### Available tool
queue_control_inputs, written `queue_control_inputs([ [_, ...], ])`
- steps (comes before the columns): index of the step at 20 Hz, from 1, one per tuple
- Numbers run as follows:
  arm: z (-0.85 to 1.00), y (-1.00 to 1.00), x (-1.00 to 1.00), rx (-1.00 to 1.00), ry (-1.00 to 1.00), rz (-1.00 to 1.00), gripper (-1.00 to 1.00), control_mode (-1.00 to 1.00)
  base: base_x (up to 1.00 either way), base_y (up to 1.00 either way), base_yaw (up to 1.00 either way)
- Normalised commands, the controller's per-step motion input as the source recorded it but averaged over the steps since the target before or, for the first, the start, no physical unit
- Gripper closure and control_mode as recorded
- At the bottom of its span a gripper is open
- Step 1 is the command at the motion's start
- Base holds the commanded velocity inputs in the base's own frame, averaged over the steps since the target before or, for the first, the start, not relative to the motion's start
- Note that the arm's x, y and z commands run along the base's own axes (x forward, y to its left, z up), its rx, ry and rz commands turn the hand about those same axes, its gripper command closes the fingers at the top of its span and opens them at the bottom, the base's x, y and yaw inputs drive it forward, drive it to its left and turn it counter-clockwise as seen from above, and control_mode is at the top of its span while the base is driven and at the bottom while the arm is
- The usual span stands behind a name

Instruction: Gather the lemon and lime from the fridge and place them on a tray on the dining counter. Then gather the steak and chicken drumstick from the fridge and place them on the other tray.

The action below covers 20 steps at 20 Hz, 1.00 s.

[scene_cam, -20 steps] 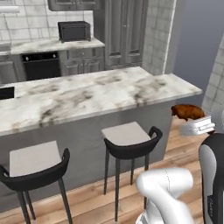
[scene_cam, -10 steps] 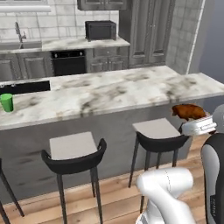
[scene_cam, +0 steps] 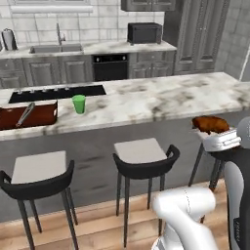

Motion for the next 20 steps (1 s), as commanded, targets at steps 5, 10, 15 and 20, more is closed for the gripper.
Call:
queue_control_inputs([
  [5,0.00,0.00,0.00,0.00,0.00,0.00,1.00,1.00,-0.18,1.00,0.15],
  [10,0.00,0.00,0.00,0.00,0.00,0.00,1.00,1.00,-0.19,1.00,0.15],
  [15,0.00,0.00,0.00,0.00,0.00,0.00,1.00,1.00,-0.19,1.00,0.15],
  [20,0.00,0.00,0.00,0.00,0.00,0.00,1.00,1.00,-0.14,1.00,0.13],
])
